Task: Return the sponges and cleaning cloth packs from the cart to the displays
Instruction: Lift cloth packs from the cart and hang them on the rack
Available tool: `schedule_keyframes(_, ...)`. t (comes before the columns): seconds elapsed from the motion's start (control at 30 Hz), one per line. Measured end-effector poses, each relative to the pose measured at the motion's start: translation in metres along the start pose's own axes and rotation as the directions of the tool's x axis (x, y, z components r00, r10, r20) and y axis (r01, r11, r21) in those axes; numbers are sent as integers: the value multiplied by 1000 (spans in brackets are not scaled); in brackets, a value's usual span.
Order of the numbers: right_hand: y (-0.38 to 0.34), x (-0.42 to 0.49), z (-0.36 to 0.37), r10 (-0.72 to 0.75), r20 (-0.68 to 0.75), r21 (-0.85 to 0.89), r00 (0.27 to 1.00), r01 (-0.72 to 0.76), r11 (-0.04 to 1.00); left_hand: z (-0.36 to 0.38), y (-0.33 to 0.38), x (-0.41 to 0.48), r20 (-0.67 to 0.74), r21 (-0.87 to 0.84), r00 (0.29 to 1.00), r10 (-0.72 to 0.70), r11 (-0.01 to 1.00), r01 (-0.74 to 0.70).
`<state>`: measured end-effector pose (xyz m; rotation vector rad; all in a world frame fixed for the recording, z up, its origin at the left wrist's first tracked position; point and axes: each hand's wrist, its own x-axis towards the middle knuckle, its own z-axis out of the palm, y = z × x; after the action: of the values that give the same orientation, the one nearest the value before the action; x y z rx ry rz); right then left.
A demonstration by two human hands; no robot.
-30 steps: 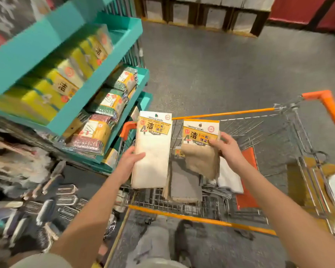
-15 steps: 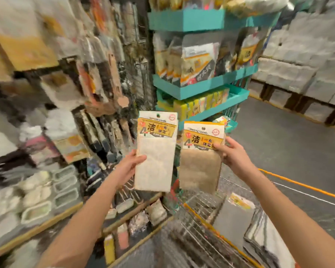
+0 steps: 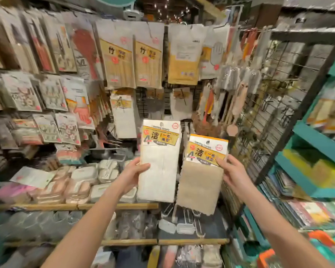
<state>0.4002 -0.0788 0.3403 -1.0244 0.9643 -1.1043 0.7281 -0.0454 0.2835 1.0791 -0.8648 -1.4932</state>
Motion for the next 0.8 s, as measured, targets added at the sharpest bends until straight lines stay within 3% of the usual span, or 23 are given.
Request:
schedule_keyframes(0.4, 48, 176, 150, 132, 2, 117, 991, -132, 984, -211, 103, 126, -159, -10, 986, 41, 999, -43)
schedule_keyframes(0.57, 62, 216, 169, 171, -44, 125, 984, -164, 978, -245, 119, 167, -186, 59, 982, -1, 998, 12)
schedule_keyframes(0.8, 62, 243, 170, 161, -86, 26, 983, -159, 987, -260, 109, 203, -270, 18, 961, -64, 997, 71)
